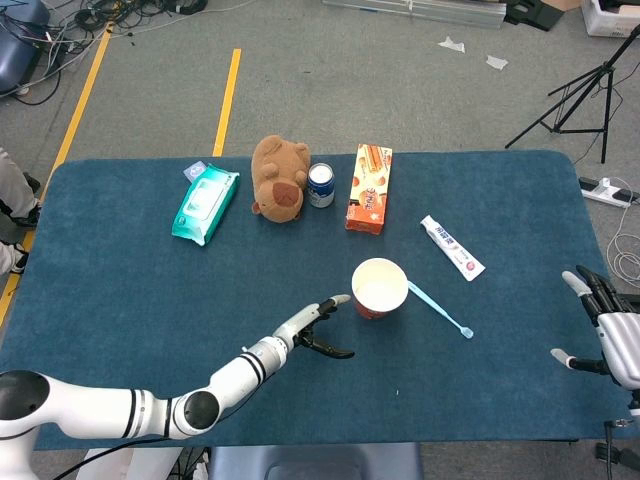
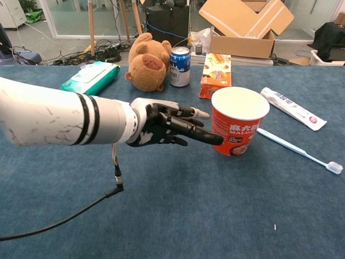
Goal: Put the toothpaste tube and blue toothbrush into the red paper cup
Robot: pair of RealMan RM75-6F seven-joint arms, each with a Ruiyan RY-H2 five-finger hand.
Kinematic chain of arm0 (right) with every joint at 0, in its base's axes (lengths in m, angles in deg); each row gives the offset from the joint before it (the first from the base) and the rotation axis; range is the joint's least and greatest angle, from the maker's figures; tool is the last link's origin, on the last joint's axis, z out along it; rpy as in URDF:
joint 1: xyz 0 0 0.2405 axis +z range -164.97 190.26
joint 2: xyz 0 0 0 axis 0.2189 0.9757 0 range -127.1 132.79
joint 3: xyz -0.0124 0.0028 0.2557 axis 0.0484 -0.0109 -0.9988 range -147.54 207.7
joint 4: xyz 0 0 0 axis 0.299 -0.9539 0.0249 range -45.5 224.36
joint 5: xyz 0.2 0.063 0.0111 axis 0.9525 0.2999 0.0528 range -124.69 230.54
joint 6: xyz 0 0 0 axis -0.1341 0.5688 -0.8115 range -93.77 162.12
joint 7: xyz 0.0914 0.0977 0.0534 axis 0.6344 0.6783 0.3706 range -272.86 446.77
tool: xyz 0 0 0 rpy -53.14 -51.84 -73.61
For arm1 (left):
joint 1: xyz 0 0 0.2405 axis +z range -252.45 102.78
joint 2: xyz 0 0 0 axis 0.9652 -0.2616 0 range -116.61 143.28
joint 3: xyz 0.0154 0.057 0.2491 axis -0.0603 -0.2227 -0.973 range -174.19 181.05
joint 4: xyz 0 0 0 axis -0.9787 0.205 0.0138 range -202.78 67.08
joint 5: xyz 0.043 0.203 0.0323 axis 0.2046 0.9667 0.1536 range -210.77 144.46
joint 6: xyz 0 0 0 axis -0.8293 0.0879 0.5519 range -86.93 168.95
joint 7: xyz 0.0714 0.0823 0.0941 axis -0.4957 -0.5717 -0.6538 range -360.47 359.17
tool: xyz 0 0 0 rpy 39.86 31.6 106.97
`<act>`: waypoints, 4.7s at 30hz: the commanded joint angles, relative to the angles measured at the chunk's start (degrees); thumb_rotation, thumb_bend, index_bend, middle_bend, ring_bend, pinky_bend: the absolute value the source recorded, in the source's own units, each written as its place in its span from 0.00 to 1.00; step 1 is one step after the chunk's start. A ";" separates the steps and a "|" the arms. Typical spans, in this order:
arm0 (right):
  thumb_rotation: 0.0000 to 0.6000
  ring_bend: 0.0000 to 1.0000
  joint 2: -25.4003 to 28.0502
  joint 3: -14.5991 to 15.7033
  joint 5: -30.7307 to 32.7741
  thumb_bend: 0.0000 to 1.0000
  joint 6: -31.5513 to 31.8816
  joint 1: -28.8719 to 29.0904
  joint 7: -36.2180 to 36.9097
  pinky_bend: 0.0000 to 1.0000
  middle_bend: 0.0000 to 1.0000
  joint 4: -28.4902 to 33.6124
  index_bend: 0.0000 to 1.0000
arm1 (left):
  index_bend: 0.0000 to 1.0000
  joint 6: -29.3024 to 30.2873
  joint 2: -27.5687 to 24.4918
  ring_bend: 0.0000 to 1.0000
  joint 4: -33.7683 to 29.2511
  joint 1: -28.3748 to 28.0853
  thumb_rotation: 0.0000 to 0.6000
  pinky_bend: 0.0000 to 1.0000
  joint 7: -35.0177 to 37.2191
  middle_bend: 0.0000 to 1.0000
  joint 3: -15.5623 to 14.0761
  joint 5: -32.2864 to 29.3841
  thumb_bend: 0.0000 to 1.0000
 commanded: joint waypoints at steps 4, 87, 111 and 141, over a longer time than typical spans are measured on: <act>1.00 0.00 -0.31 -0.70 1.06 0.00 -0.70 0.68 -1.75 0.25 0.00 0.90 0.00 | 0.00 6.27 -6.43 0.01 -6.94 3.93 1.00 0.00 -3.09 0.02 -2.27 5.59 0.00; 1.00 0.00 -59.58 -24.67 41.60 0.00 -27.55 42.85 -33.20 0.22 0.00 -63.94 0.00 | 0.00 34.27 -29.57 0.00 7.42 41.81 1.00 0.00 -3.41 0.01 -18.03 56.61 0.00; 1.00 0.00 -65.93 -28.87 41.64 0.00 -36.97 48.97 -32.43 0.22 0.00 -80.33 0.00 | 0.00 34.02 -30.55 0.00 7.64 43.89 1.00 0.00 -1.99 0.01 -17.14 57.64 0.00; 1.00 0.00 -64.55 -31.33 40.60 0.00 -41.67 47.38 -34.81 0.22 0.00 -86.48 0.00 | 0.00 33.09 -30.70 0.00 6.65 44.39 1.00 0.00 -3.42 0.01 -16.28 58.02 0.00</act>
